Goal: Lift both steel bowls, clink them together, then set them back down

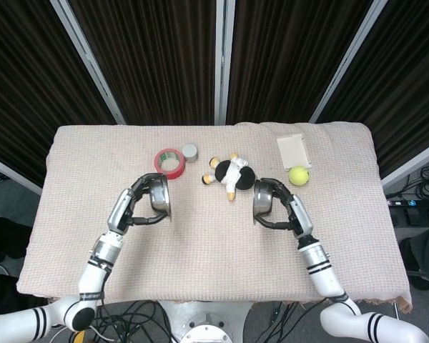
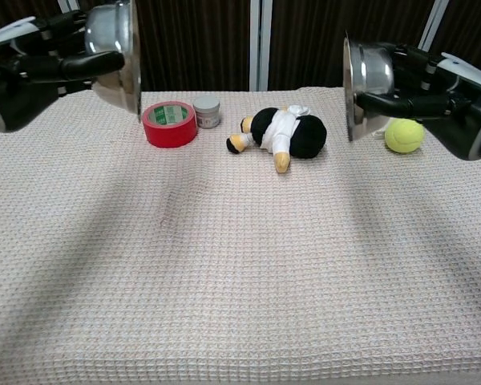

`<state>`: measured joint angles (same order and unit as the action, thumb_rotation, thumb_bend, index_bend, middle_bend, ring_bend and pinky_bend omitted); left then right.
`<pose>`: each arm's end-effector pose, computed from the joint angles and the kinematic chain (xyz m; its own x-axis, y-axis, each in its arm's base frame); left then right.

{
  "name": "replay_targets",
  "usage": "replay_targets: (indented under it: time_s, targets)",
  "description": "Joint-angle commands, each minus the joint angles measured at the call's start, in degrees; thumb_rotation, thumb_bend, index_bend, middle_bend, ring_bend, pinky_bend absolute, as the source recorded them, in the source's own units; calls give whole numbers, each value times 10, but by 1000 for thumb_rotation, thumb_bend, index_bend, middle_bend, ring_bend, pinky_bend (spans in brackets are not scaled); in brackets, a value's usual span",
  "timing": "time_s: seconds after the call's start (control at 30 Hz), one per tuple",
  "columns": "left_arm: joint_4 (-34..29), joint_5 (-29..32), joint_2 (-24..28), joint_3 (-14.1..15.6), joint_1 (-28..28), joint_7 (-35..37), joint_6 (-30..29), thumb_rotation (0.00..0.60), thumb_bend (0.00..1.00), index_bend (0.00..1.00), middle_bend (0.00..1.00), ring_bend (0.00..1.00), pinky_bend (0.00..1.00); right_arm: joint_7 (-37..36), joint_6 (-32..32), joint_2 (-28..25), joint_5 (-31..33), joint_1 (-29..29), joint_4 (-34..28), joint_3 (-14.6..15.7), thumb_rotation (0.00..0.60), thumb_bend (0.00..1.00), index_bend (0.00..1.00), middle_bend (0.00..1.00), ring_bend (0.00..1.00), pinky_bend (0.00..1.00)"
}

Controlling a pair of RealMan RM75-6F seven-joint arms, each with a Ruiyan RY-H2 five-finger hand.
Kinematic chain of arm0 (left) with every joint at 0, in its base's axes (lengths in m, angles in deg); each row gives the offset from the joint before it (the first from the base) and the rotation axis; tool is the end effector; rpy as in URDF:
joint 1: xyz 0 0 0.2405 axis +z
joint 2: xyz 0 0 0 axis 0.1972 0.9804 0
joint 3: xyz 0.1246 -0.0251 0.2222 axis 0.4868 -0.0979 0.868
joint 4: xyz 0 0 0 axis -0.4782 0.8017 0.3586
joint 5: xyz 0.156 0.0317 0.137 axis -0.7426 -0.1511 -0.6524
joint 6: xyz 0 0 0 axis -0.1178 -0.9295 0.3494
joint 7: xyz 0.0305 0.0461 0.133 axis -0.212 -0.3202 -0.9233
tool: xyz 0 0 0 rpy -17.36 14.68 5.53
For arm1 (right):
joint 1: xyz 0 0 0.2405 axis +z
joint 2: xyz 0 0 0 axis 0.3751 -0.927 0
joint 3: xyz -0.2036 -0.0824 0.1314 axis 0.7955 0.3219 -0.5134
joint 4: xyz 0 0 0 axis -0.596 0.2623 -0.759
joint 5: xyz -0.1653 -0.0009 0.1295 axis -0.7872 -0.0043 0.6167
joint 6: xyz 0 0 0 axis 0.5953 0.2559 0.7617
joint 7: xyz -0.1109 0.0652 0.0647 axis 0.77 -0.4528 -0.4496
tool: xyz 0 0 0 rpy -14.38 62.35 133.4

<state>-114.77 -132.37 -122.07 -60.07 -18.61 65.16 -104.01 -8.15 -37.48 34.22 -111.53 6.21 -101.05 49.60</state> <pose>-0.1430 0.3010 0.0035 -0.7450 0.3416 0.5729 0.5920 -0.0569 0.8039 -0.1769 -0.3040 -0.0065 -0.7618 -0.3541 0.5424 -0.5759 -0.0132 -0.8174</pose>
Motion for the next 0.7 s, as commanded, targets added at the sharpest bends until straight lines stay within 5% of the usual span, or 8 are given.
replay_targets:
  time_s: [0.03, 0.43, 0.7]
  targets:
    - [-4, 8, -23, -17, -15, 3, 10, 600, 289, 431, 428, 432, 663, -132, 17, 52, -54, 52, 29, -22, 600, 166, 351, 344, 280, 394]
    - [-28, 25, -60, -44, -27, 9, 16, 600, 288, 431, 430, 432, 662, -194, 39, 113, -69, 142, 64, -49, 600, 164, 350, 344, 280, 394]
    - [-36, 19, -43, -44, -12, 9, 4, 600, 288, 431, 432, 433, 663, -184, 8, 107, -62, 131, 68, -39, 600, 164, 351, 344, 280, 394]
